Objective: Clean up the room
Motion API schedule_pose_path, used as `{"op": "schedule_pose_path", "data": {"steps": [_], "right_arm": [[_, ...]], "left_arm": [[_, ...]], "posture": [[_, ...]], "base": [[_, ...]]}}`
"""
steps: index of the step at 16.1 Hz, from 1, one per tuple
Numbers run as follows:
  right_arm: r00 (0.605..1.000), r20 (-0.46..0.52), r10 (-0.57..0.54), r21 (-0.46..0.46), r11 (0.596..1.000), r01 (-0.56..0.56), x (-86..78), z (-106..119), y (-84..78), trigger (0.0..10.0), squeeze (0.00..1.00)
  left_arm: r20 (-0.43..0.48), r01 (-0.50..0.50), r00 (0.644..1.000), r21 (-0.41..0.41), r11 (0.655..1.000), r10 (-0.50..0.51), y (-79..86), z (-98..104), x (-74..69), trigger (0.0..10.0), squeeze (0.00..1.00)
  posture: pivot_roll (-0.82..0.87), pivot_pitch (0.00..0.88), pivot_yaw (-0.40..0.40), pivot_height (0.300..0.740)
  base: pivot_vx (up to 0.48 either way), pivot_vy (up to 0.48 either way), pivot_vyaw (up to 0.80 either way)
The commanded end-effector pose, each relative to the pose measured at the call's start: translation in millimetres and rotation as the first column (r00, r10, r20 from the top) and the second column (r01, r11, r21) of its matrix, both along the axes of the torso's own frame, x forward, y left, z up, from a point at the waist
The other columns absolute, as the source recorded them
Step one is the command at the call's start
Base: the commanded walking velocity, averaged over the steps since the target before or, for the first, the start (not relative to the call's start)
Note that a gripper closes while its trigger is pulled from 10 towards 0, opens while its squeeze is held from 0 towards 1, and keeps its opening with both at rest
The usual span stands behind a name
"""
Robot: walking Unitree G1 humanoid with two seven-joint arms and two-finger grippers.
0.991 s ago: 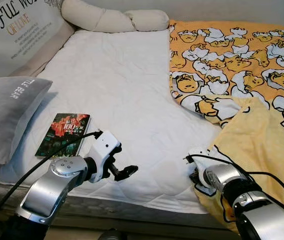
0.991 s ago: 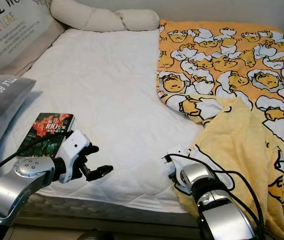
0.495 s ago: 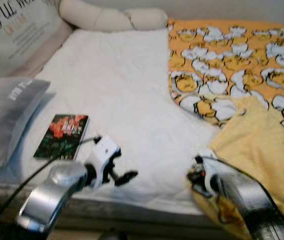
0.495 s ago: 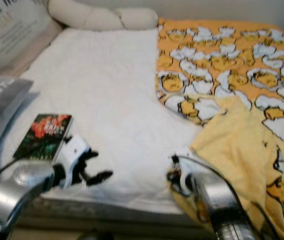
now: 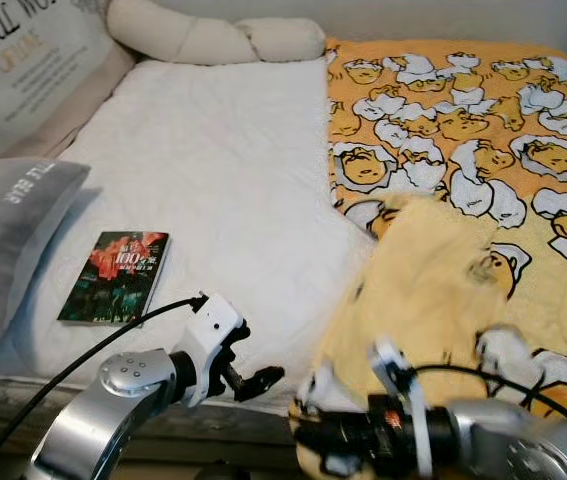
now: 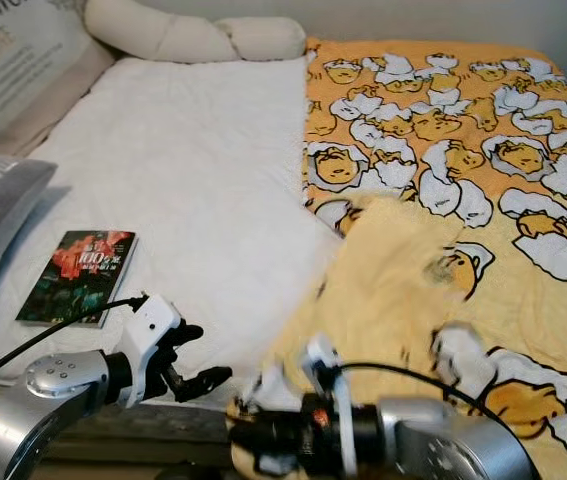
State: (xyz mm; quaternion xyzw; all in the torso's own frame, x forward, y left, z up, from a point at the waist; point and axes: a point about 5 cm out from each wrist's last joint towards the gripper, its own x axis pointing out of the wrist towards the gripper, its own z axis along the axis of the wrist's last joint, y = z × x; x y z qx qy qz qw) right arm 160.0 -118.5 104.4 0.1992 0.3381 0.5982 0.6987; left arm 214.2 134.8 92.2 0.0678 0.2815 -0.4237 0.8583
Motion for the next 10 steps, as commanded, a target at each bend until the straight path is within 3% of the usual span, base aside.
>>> {"op": "schedule_pose_path", "data": {"steps": [1,3,7,10], "right_arm": [[0.998,0.055,0.009,0.024,1.000,-0.011,1.6,11,-0.2,10.0,0.00],[0.998,0.047,0.049,-0.018,0.999,-0.048,2.3,14,-6.9,10.0,1.00],[0.993,0.044,0.112,-0.093,0.990,-0.107,-1.9,13,-16.3,10.0,1.00],[0.988,0.064,0.140,-0.210,0.970,-0.124,1.2,10,-30.1,10.0,1.00]], "left_arm": [[0.007,-0.001,1.000,0.004,1.000,0.001,-0.7,3,-1.4,10.0,0.00],[0.010,-0.009,1.000,0.009,1.000,0.009,1.1,4,0.0,10.0,0.00],[0.011,-0.015,1.000,0.017,1.000,0.015,3.3,5,1.4,10.0,0.00],[0.014,-0.019,1.000,0.026,0.999,0.018,6.2,6,3.1,10.0,0.00]], "posture": [[0.01,0.000,0.030,0.740],[0.02,0.000,0.029,0.740],[0.03,0.000,0.025,0.740],[0.03,0.000,0.029,0.740]], "base": [[0.000,0.000,0.00],[0.000,0.000,0.00],[0.000,0.000,0.00],[0.000,0.000,0.00]]}}
